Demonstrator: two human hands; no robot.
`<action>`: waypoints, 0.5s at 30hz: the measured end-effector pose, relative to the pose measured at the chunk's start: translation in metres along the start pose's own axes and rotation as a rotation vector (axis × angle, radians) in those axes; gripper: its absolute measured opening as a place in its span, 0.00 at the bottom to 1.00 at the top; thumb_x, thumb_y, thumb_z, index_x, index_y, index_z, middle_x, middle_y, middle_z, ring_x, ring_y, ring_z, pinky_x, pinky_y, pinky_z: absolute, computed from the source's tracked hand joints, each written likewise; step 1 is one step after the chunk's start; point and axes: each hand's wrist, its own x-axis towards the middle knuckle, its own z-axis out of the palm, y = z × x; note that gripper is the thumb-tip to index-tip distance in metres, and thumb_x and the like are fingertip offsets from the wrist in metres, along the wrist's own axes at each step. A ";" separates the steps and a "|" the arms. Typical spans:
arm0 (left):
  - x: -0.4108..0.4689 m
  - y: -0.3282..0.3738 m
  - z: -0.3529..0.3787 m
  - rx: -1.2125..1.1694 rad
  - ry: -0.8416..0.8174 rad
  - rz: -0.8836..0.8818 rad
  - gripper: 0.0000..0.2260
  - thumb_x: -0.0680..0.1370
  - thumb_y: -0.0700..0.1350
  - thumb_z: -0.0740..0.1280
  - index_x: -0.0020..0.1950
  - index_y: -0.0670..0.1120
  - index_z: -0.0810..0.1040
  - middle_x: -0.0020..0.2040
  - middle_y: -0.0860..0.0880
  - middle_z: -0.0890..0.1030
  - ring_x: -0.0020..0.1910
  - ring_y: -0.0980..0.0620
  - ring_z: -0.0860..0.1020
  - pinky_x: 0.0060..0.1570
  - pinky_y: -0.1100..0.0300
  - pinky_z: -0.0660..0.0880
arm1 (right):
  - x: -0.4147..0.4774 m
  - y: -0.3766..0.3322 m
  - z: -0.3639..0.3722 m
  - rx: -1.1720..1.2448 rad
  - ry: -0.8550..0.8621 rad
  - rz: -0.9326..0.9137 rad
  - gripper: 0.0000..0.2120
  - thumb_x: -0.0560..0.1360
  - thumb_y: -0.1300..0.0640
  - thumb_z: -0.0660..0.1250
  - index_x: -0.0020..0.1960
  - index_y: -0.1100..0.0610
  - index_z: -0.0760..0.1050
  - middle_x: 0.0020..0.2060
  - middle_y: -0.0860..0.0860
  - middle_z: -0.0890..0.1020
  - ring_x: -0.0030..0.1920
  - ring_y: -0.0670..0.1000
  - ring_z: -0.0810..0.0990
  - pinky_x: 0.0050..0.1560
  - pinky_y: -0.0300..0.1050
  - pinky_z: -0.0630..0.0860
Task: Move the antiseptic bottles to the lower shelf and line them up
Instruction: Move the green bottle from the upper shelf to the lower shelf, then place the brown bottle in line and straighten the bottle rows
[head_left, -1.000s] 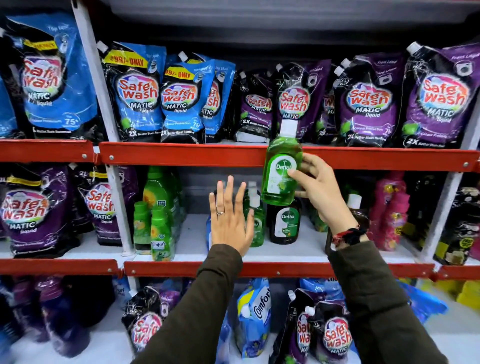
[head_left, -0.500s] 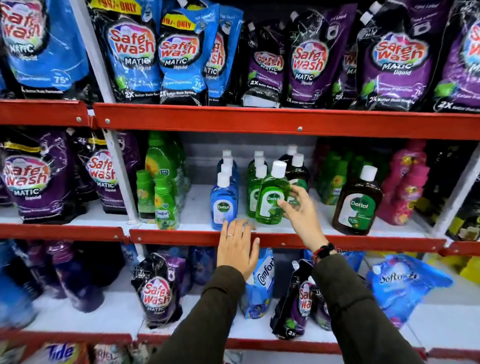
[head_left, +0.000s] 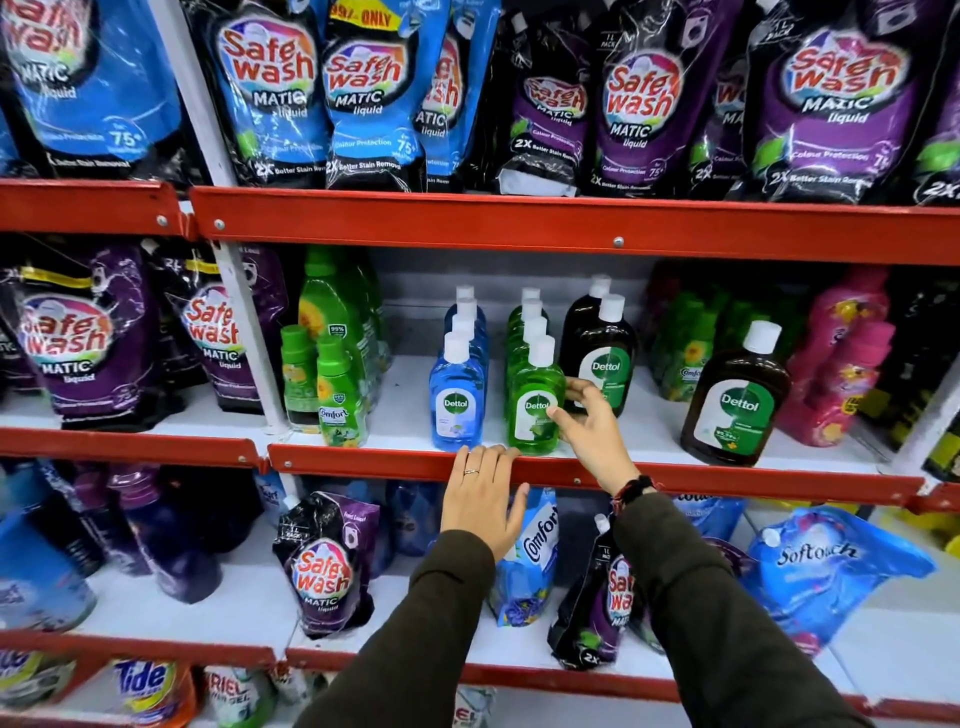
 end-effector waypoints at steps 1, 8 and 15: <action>0.000 0.000 0.001 0.003 -0.001 0.000 0.20 0.79 0.55 0.58 0.67 0.47 0.73 0.61 0.47 0.79 0.62 0.46 0.75 0.72 0.46 0.67 | 0.000 0.001 0.001 0.003 0.003 -0.004 0.16 0.79 0.65 0.68 0.64 0.53 0.70 0.65 0.56 0.78 0.68 0.64 0.79 0.68 0.66 0.77; 0.005 0.003 -0.001 -0.004 -0.018 -0.005 0.19 0.79 0.54 0.58 0.65 0.46 0.74 0.58 0.47 0.79 0.59 0.45 0.76 0.73 0.45 0.65 | 0.002 0.005 0.001 -0.008 -0.008 -0.023 0.17 0.79 0.65 0.69 0.64 0.54 0.70 0.63 0.55 0.78 0.69 0.63 0.78 0.68 0.61 0.79; 0.003 0.002 0.001 -0.020 -0.020 -0.007 0.19 0.79 0.54 0.58 0.65 0.45 0.74 0.59 0.46 0.79 0.60 0.45 0.75 0.74 0.44 0.64 | -0.011 -0.009 -0.014 -0.024 0.174 -0.131 0.25 0.75 0.56 0.76 0.70 0.54 0.72 0.64 0.48 0.78 0.65 0.53 0.78 0.64 0.48 0.78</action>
